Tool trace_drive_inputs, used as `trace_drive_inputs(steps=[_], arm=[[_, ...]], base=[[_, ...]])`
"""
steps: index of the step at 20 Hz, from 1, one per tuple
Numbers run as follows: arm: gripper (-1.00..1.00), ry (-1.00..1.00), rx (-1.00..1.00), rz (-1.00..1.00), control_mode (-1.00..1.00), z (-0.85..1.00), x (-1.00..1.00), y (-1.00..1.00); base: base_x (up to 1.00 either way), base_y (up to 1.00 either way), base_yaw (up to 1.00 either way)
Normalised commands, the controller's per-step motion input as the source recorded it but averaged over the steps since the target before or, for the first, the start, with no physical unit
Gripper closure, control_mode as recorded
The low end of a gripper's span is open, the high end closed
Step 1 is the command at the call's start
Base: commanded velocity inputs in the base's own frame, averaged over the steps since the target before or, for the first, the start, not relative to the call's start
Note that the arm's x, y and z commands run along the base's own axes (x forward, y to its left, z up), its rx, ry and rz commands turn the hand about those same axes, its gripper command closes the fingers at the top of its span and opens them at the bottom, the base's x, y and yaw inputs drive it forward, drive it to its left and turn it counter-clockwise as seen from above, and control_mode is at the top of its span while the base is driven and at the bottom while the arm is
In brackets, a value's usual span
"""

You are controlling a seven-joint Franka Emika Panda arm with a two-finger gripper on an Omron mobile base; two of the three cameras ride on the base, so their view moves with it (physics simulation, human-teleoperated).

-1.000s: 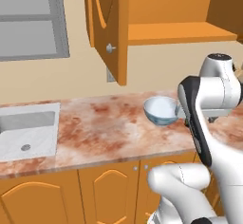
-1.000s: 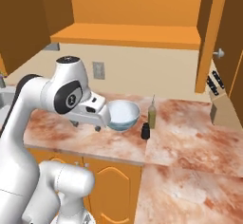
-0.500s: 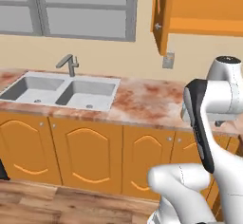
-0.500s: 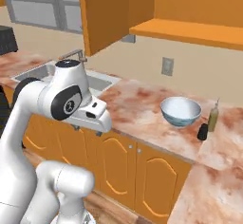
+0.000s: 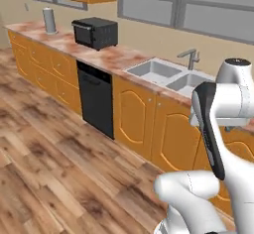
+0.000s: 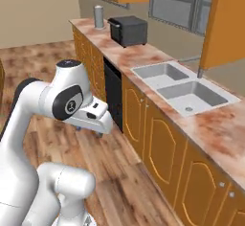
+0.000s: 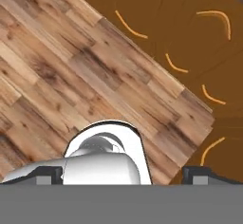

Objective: Retrieve the bottle and the shaker from the cabinet and place them next to the mixing bowl on the counter. Then add garlic from the fridge to the mixing bowl.

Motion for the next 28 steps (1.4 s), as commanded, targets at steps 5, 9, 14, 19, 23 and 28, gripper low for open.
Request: trace_drive_inputs(steps=[5,9,14,19,23,28], arm=[[-1.00,0.00,0.00,0.00,1.00,0.00,0.00,0.00],[-1.00,0.00,0.00,0.00,1.00,0.00,0.00,0.00],[-1.00,0.00,0.00,0.00,1.00,0.00,0.00,0.00],[-1.00,0.00,0.00,0.00,1.00,0.00,0.00,0.00],[-1.00,0.00,0.00,0.00,1.00,0.00,0.00,0.00],[-1.00,0.00,0.00,0.00,1.00,0.00,0.00,0.00]], base=[[0.38,0.05,0.90],[0.52,-0.09,0.89],[0.53,-0.10,0.89],[0.73,-0.48,0.69],[0.61,-0.11,0.65],[-0.03,0.00,1.00]])
